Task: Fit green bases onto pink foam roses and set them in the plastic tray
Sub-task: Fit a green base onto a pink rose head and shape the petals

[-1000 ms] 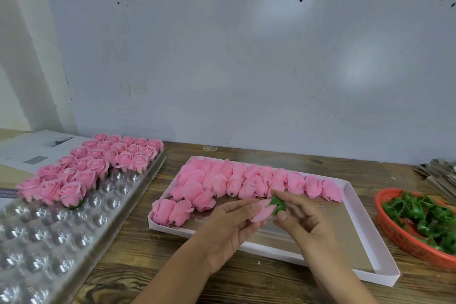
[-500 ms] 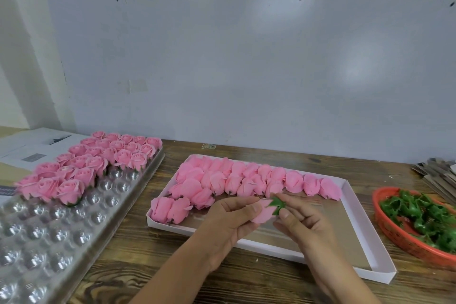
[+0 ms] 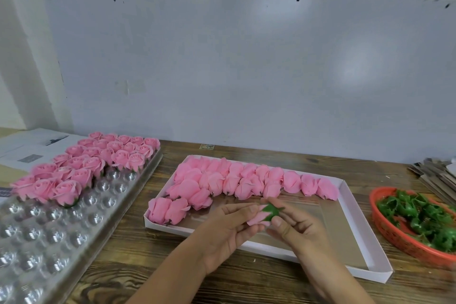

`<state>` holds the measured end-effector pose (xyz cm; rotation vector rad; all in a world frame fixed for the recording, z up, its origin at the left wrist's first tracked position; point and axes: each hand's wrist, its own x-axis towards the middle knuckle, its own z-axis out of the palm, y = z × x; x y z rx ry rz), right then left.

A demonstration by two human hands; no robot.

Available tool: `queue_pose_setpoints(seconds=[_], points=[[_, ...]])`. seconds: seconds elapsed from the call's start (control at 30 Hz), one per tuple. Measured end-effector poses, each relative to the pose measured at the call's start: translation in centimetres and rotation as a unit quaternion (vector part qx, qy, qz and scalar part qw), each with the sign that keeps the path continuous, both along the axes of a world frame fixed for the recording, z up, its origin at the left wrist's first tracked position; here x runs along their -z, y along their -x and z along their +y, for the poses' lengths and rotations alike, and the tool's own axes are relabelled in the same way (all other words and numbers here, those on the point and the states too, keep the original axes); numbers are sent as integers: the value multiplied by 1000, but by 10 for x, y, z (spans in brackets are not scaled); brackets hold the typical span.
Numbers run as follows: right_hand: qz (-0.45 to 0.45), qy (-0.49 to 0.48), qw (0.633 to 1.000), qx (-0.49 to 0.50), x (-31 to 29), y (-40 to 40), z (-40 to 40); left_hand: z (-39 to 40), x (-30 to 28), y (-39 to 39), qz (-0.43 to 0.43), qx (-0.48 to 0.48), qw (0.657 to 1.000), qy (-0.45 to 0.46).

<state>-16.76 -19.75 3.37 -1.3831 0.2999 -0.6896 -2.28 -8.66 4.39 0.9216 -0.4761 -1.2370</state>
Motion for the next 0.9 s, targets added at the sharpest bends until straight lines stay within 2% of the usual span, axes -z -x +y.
queue_pose_setpoints(seconds=[0.13,0.4,0.57,0.67,0.8,0.9], points=[[16,8,1000,9,-1,1,1,-1,1,0,11,-9,1000,1],[-4,-12,1000,12,0,3,-2,-1,-1,4,-17,-16,1000,2],[5,9,1000,23,1,3,-5,0,-1,5,-35,-12,999,4],[23,60,997,37,-5,6,-6,2,-6,5,-83,-29,996,0],[84,133,986,49,-6,7,-10,3,-8,8,-202,-81,976,3],[77,97,990,67,-3,3,-10,3,-8,9,-280,-95,955,25]])
